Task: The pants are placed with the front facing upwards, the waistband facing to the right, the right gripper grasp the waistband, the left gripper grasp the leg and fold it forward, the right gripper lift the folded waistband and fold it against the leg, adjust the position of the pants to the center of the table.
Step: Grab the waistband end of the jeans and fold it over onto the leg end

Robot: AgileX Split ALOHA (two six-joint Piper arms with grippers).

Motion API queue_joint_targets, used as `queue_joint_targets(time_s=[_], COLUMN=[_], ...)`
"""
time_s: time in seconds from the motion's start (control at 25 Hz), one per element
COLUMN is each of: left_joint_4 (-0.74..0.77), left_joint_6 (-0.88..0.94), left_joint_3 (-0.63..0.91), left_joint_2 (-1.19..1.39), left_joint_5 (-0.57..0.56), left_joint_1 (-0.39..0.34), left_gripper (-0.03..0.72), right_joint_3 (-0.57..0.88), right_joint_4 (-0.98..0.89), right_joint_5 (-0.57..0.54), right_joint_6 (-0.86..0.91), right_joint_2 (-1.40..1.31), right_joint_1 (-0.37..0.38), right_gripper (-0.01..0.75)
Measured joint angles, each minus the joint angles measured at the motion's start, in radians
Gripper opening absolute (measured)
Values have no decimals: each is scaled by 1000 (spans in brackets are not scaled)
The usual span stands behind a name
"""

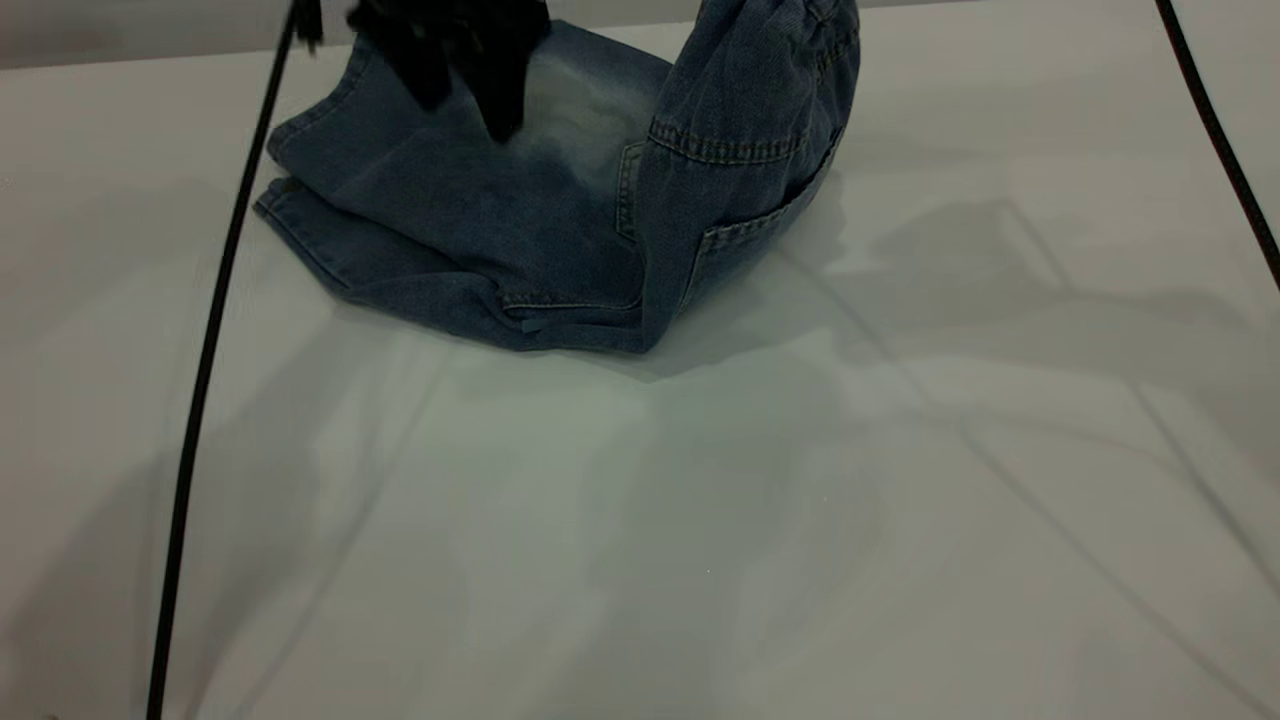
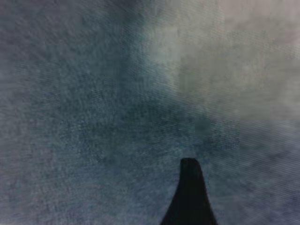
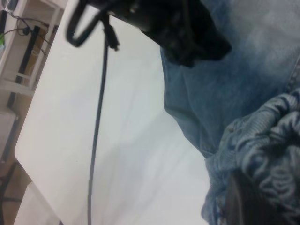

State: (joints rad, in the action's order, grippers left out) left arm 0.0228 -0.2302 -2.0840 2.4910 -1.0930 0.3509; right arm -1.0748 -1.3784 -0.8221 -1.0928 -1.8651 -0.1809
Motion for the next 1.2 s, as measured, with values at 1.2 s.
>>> queue_joint_targets(time_s=[1.2], left_joint_4=[0], left_joint_6=[4], left_joint_3=[-1], left_joint_2=[87], left_joint_5=[6], left_joint_1=[0], left_gripper=[510], right_joint_3=[-255], right_joint_4=[181], right_joint_5=[-91], right_joint_6=[229], right_joint_2=[5], right_joint_1=[-94], right_gripper=[55])
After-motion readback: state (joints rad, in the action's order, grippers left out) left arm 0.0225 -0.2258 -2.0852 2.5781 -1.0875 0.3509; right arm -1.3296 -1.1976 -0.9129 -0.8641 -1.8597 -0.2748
